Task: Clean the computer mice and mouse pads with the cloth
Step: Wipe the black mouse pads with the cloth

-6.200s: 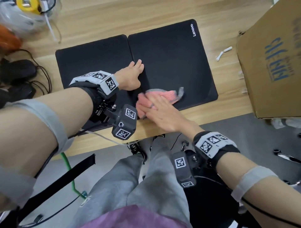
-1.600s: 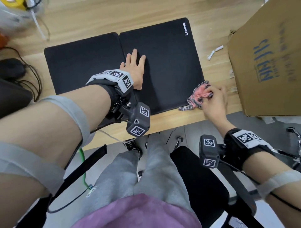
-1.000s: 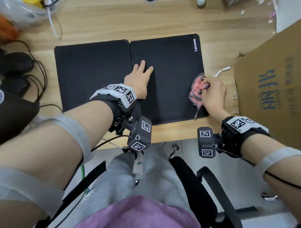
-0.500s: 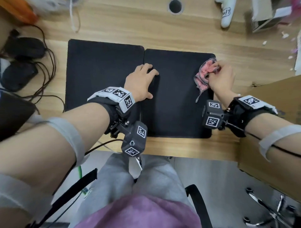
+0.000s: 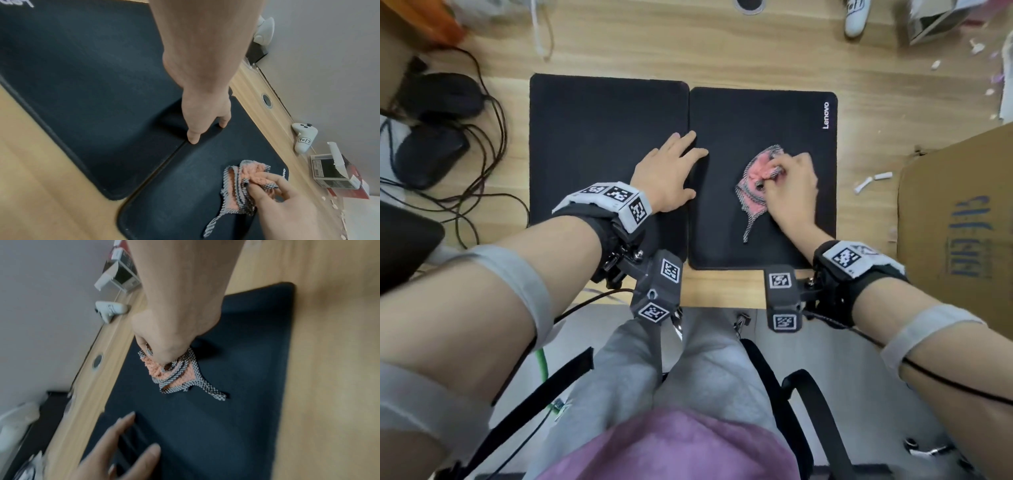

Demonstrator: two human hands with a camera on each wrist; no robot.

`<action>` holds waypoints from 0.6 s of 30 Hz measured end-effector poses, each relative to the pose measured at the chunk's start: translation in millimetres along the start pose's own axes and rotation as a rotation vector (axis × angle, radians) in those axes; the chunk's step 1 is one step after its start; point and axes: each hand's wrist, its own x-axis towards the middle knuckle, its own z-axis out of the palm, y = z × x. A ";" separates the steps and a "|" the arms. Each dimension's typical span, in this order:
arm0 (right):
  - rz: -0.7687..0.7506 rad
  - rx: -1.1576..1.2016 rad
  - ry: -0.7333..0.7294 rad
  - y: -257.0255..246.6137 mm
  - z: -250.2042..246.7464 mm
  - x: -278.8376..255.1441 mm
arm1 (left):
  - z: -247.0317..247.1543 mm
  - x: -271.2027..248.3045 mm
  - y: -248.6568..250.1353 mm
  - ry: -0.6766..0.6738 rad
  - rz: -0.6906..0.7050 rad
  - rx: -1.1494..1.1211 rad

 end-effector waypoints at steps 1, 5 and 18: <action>-0.014 0.013 -0.022 -4.4 5.9 -14.3 | 0.2 -5.1 -2.8 -0.001 0.002 0.004; -0.084 0.028 -0.121 -31.4 30.4 -58.9 | -1.7 -23.3 -10.2 -0.054 -0.017 0.023; 0.133 -0.075 -0.052 4.0 -6.3 -82.1 | -18.4 -29.5 -5.4 -0.290 -0.025 0.170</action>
